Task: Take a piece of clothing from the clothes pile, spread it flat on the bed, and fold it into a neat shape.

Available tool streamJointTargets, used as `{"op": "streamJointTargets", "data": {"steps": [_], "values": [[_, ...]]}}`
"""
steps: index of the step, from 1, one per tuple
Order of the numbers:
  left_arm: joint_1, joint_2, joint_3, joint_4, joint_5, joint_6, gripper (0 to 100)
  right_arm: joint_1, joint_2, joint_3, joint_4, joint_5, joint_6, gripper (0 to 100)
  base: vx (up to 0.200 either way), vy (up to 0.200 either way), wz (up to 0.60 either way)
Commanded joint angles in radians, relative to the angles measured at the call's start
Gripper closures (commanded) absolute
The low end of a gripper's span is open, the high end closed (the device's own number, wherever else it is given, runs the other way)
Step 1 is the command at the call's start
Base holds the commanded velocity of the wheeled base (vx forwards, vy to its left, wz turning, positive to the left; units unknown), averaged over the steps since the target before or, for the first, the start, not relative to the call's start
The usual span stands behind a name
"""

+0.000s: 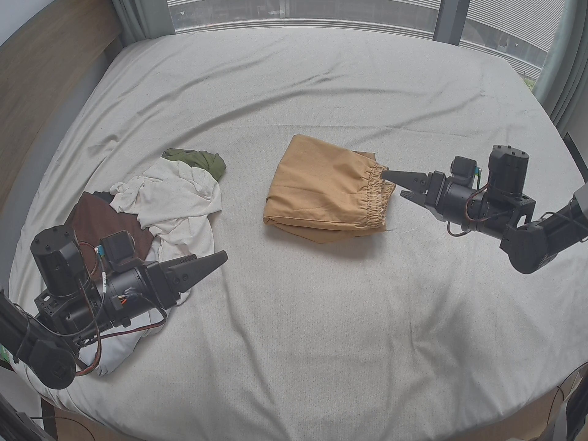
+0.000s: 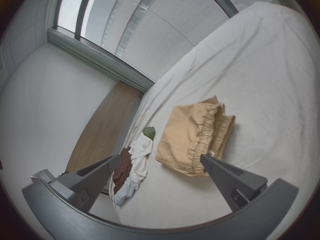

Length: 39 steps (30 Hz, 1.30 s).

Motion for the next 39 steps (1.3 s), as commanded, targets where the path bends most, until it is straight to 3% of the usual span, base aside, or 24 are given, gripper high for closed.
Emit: {"op": "streamJointTargets", "data": {"steps": [1, 12, 22, 31, 35, 36, 39], "values": [[-0.001, -0.009, -0.006, 0.000, -0.001, -0.001, 0, 0.030, 0.138, -0.146, 0.008, -0.002, 0.028, 0, 0.000, 0.000, 0.00], [0.007, 0.000, -0.007, 0.000, -0.001, 0.001, 0, 0.052, 0.383, -0.385, 0.066, -0.007, 0.034, 0, 0.000, 0.000, 0.00], [0.010, 0.006, -0.011, -0.006, 0.001, 0.001, 0, 0.033, 0.396, -0.337, 0.068, -0.008, 0.030, 0, 0.000, 0.000, 0.00], [0.008, -0.044, -0.038, -0.008, -0.021, -0.001, 0, 0.042, 0.096, -0.133, 0.056, -0.022, 0.028, 0, 0.000, 0.000, 0.00], [-0.005, -0.149, -0.037, -0.003, -0.053, -0.034, 0, 0.042, -0.118, 0.006, 0.054, -0.022, 0.027, 0, 0.000, 0.000, 0.00], [-0.033, -0.258, -0.029, 0.017, -0.059, -0.065, 0, 0.042, -0.273, 0.104, 0.063, -0.024, 0.021, 0, 0.000, 0.000, 0.00], [-0.059, -0.400, -0.011, 0.109, -0.059, -0.085, 0, 0.044, -0.480, 0.246, 0.066, -0.022, 0.004, 0, 0.000, 0.000, 0.00]]}}
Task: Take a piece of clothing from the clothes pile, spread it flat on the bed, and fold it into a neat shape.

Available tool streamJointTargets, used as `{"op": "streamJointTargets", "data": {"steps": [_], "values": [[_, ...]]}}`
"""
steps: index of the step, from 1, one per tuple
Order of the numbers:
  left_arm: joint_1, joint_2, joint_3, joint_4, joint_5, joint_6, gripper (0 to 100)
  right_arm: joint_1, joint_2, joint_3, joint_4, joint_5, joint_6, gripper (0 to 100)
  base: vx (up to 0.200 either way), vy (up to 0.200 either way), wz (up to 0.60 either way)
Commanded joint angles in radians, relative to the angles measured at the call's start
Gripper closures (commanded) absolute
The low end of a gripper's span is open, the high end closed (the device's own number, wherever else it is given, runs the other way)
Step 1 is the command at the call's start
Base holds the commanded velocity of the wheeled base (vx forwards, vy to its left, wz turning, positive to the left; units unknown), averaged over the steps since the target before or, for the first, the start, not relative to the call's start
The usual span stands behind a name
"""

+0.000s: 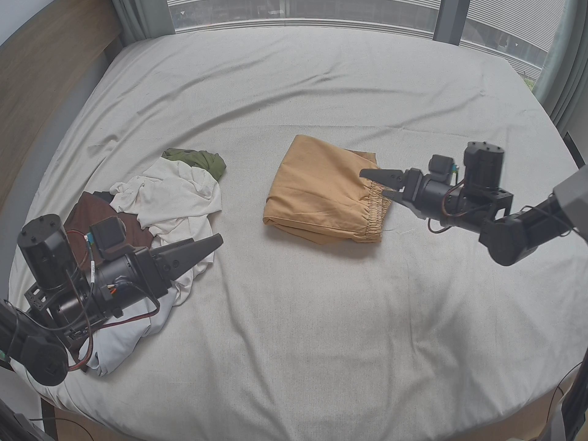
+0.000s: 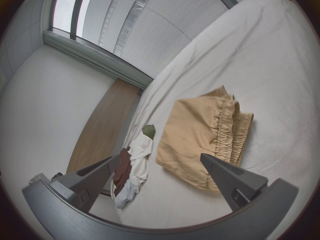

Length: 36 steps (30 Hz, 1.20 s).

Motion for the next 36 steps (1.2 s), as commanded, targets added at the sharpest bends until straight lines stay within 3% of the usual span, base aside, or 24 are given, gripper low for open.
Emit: {"op": "streamJointTargets", "data": {"steps": [1, 3, 6, 10, 11, 15, 17, 23, 27, 32, 33, 35, 36], "values": [[-0.071, -0.390, 0.041, 0.147, -0.033, -0.056, 0, 0.004, -0.512, 0.318, 0.005, 0.000, -0.020, 0, 0.000, 0.000, 0.00], [-0.095, -0.488, 0.085, 0.219, -0.055, -0.055, 0, 0.004, -0.715, 0.463, 0.018, 0.000, -0.064, 0, 0.000, 0.000, 0.00], [-0.097, -0.630, 0.128, 0.290, -0.058, -0.053, 0, -0.001, -0.845, 0.563, 0.073, -0.002, -0.142, 0, 0.000, 0.000, 0.00], [-0.058, -0.777, 0.171, 0.440, -0.039, -0.047, 0, -0.010, -1.014, 0.661, 0.166, -0.008, -0.236, 0, 0.000, 0.000, 0.00], [-0.017, -0.831, 0.194, 0.503, -0.035, -0.036, 0, -0.020, -1.075, 0.681, 0.194, -0.019, -0.261, 0, 0.000, 0.000, 0.00], [0.109, -0.987, 0.276, 0.630, -0.044, -0.029, 0, -0.102, -1.247, 0.674, 0.271, -0.023, -0.268, 0, 0.000, 0.000, 0.00], [0.129, -1.058, 0.293, 0.661, -0.045, -0.030, 0, -0.145, -1.318, 0.672, 0.309, -0.023, -0.270, 0, 0.000, 0.000, 0.00], [0.121, -1.305, 0.288, 0.773, -0.051, -0.042, 0, -0.215, -1.601, 0.781, 0.467, -0.025, -0.277, 0, 0.000, 0.000, 0.00], [0.129, -1.357, 0.305, 0.843, -0.055, -0.041, 0, -0.244, -1.789, 0.822, 0.599, -0.025, -0.277, 0, 0.000, 0.000, 0.00], [0.129, -1.416, 0.365, 0.833, -0.082, -0.032, 0, -0.254, -1.905, 0.888, 0.719, -0.028, -0.282, 0, 0.000, 0.000, 0.00], [0.132, -1.447, 0.365, 0.845, -0.088, -0.032, 0, -0.286, -1.940, 0.919, 0.746, -0.033, -0.297, 0, 0.000, 0.000, 0.00], [0.163, -1.524, 0.365, 0.900, -0.085, -0.025, 0, -0.317, -1.966, 1.025, 0.748, -0.149, -0.374, 0, 0.000, 0.000, 0.00], [0.175, -1.538, 0.365, 0.932, -0.076, -0.006, 0, -0.310, -1.965, 1.075, 0.723, -0.260, -0.437, 0, 0.000, 0.000, 0.00]]}}
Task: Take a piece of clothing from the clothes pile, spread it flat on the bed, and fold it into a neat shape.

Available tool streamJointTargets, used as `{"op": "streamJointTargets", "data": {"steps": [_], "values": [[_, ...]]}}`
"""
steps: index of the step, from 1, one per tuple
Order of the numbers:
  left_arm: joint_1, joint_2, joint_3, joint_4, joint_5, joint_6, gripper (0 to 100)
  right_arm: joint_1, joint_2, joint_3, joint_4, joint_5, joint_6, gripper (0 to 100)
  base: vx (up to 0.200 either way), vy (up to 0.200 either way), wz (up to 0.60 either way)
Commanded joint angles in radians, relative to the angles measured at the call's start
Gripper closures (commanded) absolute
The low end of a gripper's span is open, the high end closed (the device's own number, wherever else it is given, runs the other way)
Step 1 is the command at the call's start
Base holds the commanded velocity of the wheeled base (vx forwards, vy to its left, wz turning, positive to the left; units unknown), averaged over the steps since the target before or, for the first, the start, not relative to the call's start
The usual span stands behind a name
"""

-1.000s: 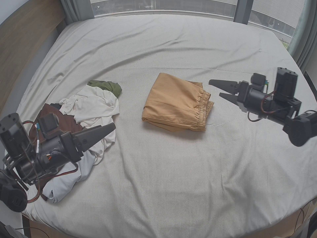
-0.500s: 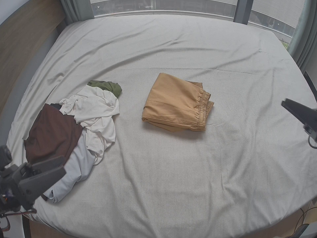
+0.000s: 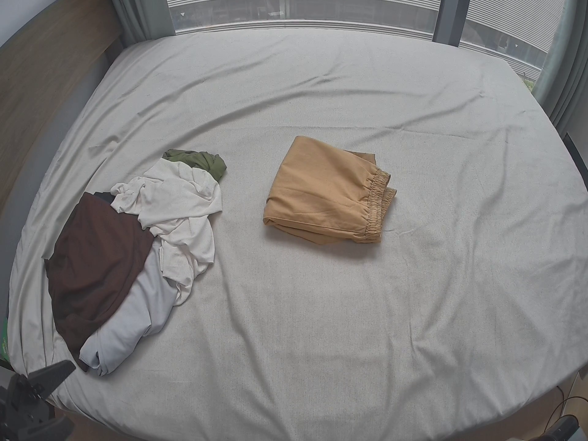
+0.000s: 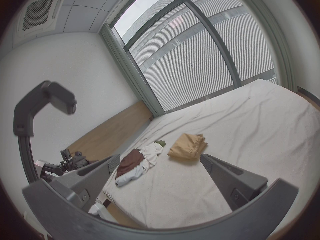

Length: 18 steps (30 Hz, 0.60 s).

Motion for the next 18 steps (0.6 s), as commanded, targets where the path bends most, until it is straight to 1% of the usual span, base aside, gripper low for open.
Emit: {"op": "streamJointTargets", "data": {"steps": [1, 2, 3, 5, 6, 7, 9, 10, 11, 14, 18], "values": [[0.063, -0.234, 0.046, 0.142, 0.010, 0.071, 0, -0.075, -0.216, 0.242, 0.040, -0.317, -0.184, 0, 0.000, 0.000, 0.00], [0.065, -0.234, 0.046, 0.159, 0.025, 0.099, 0, -0.075, -0.216, 0.242, 0.042, -0.360, -0.201, 0, 0.000, 0.000, 0.00], [0.063, -0.232, 0.046, 0.210, 0.093, 0.194, 0, -0.075, -0.216, 0.242, 0.050, -0.442, -0.221, 0, 0.000, 0.000, 0.00], [0.072, -0.234, 0.046, 0.330, 0.206, 0.331, 0, -0.078, -0.215, 0.242, 0.050, -0.466, -0.250, 0, 0.000, 0.000, 0.00], [0.072, -0.234, 0.046, 0.337, 0.212, 0.340, 0, -0.078, -0.215, 0.242, 0.050, -0.468, -0.253, 0, 0.000, 0.000, 0.00], [0.079, -0.232, 0.044, 0.380, 0.272, 0.392, 0, -0.078, -0.215, 0.240, 0.053, -0.489, -0.296, 0, 0.000, 0.000, 0.00], [0.079, -0.232, 0.044, 0.380, 0.272, 0.392, 0, -0.078, -0.215, 0.240, 0.053, -0.489, -0.296, 0, 0.000, 0.000, 0.00], [0.125, -0.235, 0.046, 0.368, 0.395, 0.410, 0, -0.077, -0.213, 0.236, 0.071, -0.511, -0.378, 0, 0.000, 0.000, 0.00], [0.143, -0.242, 0.046, 0.368, 0.424, 0.416, 0, -0.077, -0.216, 0.233, 0.083, -0.508, -0.376, 0, 0.000, 0.000, 0.00], [0.206, -0.292, 0.046, 0.368, 0.427, 0.438, 0, -0.077, -0.218, 0.234, 0.080, -0.506, -0.375, 0, 0.000, 0.000, 0.00], [0.194, -0.315, 0.046, 0.368, 0.441, 0.450, 0, -0.075, -0.219, 0.234, 0.080, -0.489, -0.373, 0, 0.000, 0.000, 0.00]]}}
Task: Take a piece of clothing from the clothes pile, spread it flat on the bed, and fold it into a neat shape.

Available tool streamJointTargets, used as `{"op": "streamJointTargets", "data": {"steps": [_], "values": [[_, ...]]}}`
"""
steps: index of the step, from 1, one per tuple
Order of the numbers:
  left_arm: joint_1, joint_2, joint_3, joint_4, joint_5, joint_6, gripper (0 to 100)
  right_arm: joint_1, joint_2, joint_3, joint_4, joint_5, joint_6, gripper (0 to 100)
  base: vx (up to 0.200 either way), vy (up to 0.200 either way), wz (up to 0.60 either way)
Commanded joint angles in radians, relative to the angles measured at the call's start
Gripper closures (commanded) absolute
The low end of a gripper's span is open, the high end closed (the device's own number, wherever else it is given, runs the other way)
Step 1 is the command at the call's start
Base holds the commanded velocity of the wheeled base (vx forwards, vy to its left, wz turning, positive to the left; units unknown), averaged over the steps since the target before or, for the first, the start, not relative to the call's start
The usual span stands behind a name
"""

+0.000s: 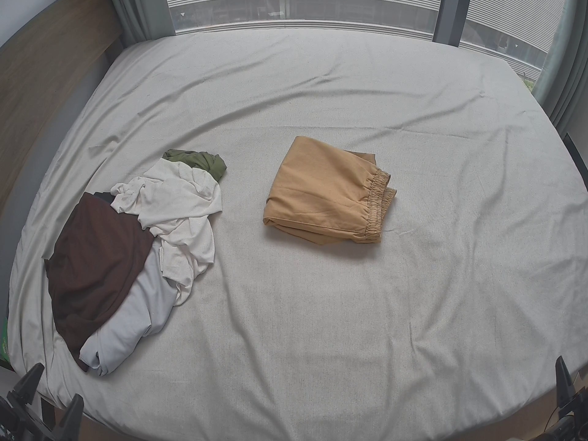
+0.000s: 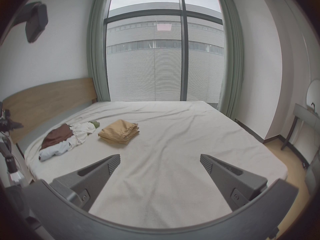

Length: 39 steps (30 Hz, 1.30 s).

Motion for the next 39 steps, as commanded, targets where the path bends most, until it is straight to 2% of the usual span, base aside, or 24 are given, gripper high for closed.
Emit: {"op": "streamJointTargets", "data": {"steps": [1, 3, 4, 5, 6, 9, 17, 21, 22, 24, 25, 27, 29, 32, 34, 37, 39], "values": [[0.028, -0.072, 0.018, 0.012, 0.015, 0.029, 0, -0.004, -0.006, 0.013, 0.009, 0.006, -0.023, 0, 0.000, 0.000, 0.00], [0.025, -0.073, 0.018, 0.018, 0.032, 0.077, 0, -0.005, -0.006, 0.015, 0.007, 0.043, -0.035, 0, 0.000, 0.000, 0.00], [0.025, -0.073, 0.018, 0.038, 0.081, 0.166, 0, -0.007, -0.006, 0.016, -0.002, 0.055, -0.046, 0, 0.000, 0.000, 0.00], [0.028, -0.073, 0.018, 0.082, 0.119, 0.189, 0, -0.007, -0.006, 0.016, -0.002, 0.055, -0.046, 0, 0.000, 0.000, 0.00], [0.028, -0.073, 0.013, 0.108, 0.136, 0.173, 0, -0.007, -0.005, 0.018, -0.009, 0.054, -0.049, 0, 0.000, 0.000, 0.00], [0.028, -0.073, 0.018, 0.076, 0.134, 0.154, 0, -0.007, -0.005, 0.020, -0.014, 0.042, -0.051, 0, 0.000, 0.000, 0.00], [0.025, -0.075, 0.018, 0.079, 0.136, 0.143, 0, -0.002, 0.003, 0.018, -0.003, 0.071, -0.046, 0, 0.000, 0.000, 0.00], [0.025, -0.075, 0.018, 0.078, 0.136, 0.138, 0, -0.004, -0.002, 0.016, 0.000, 0.163, -0.045, 0, 0.000, 0.000, 0.00], [0.025, -0.073, 0.018, 0.078, 0.136, 0.138, 0, -0.002, 0.000, 0.016, 0.001, 0.167, -0.043, 0, 0.000, 0.000, 0.00], [0.025, -0.073, 0.018, 0.078, 0.136, 0.140, 0, -0.002, -0.002, 0.015, 0.009, 0.150, -0.042, 0, 0.000, 0.000, 0.00], [0.025, -0.075, 0.018, 0.078, 0.136, 0.140, 0, -0.002, -0.002, 0.015, 0.010, 0.118, -0.043, 0, 0.000, 0.000, 0.00], [0.025, -0.075, 0.018, 0.078, 0.136, 0.140, 0, -0.002, -0.002, 0.015, 0.010, 0.114, -0.034, 0, 0.000, 0.000, 0.00], [0.025, -0.075, 0.018, 0.078, 0.136, 0.141, 0, -0.004, -0.005, 0.015, 0.010, 0.183, -0.003, 0, 0.000, 0.000, 0.00], [0.025, -0.075, 0.018, 0.078, 0.136, 0.141, 0, -0.002, -0.005, 0.018, 0.001, 0.216, 0.047, 0, 0.000, 0.000, 0.00], [0.025, -0.075, 0.018, 0.078, 0.136, 0.144, 0, -0.004, -0.005, 0.016, 0.006, 0.218, 0.057, 0, 0.000, 0.000, 0.00], [0.025, -0.075, 0.018, 0.078, 0.136, 0.141, 0, -0.008, -0.003, 0.018, 0.012, 0.130, 0.040, 0, 0.000, 0.000, 0.00], [0.025, -0.075, 0.018, 0.078, 0.136, 0.140, 0, -0.010, -0.003, 0.018, 0.015, 0.114, 0.030, 0, 0.000, 0.000, 0.00]]}}
